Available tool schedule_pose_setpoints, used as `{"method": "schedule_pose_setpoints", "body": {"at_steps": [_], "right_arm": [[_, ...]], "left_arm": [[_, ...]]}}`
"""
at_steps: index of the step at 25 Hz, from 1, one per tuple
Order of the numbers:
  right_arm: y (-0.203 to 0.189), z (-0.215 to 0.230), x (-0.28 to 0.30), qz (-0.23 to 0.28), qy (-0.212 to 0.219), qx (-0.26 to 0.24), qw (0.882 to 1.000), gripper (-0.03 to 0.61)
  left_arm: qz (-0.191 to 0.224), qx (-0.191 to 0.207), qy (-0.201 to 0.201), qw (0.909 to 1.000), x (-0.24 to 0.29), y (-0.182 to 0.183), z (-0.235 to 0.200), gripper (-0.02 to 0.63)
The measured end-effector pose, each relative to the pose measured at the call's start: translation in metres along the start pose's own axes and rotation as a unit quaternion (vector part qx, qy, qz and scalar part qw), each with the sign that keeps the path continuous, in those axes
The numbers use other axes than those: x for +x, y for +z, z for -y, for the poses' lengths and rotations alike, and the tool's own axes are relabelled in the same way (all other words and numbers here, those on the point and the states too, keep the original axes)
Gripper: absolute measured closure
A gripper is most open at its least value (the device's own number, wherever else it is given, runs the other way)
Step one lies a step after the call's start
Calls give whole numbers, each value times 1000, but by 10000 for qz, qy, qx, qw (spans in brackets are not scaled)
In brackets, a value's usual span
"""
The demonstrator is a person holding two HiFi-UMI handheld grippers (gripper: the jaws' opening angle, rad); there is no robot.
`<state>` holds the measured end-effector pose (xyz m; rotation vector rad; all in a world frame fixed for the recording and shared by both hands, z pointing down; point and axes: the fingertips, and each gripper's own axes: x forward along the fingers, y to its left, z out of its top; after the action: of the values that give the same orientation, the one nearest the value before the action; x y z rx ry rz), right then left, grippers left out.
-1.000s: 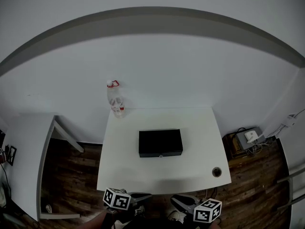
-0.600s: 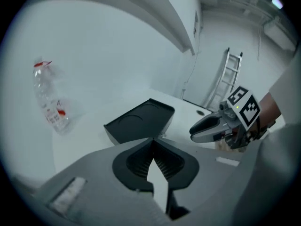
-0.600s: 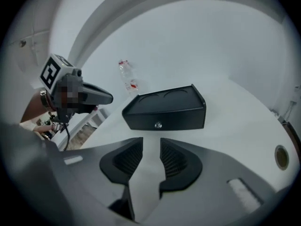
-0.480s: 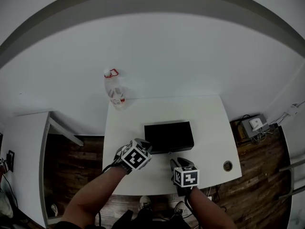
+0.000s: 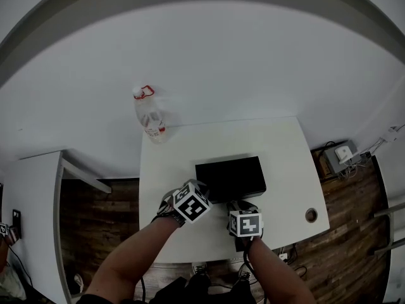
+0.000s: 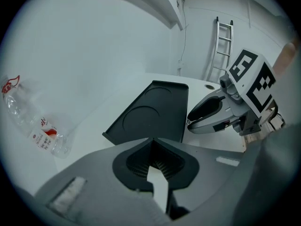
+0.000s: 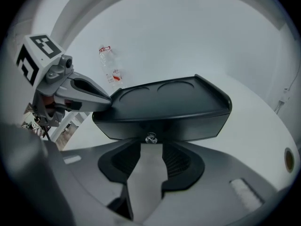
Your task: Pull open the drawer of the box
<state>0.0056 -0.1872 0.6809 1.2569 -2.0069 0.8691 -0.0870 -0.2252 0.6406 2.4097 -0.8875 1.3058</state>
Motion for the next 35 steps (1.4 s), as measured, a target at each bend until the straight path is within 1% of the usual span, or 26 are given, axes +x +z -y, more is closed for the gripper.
{"method": "schedule_pose_setpoints", "body": {"at_steps": [3,5,7,9,13,21,35], "right_arm": [[-1,3,4,-8,-55,89,9999,434],[-1,5,7,-11,-79,147,9999,440],[0,4,9,-24,-60,156,9999,466],[1,1,11,-43,-69,85,9999,507],[-2,0,9,-75,-104,52,9999,508],[-17,-3,-4,-94,-57,34,9999,508],[-82,-13,-48,-238,150,240,9993,508]], "left_arm": [[-30,39,-8,10000,2,-1,0,607],[-64,43,-120,9999,3,-3,2,607],[-98,46,-209,9997,4,-4,4,607],[-124,11,-250,9996,4,-3,3,609],[-203,-72,-324,9992,5,-4,4,609],[-216,-147,-294,9992,4,-4,2,609],[-237,-365,-259,9987,5,-3,0,609]]}}
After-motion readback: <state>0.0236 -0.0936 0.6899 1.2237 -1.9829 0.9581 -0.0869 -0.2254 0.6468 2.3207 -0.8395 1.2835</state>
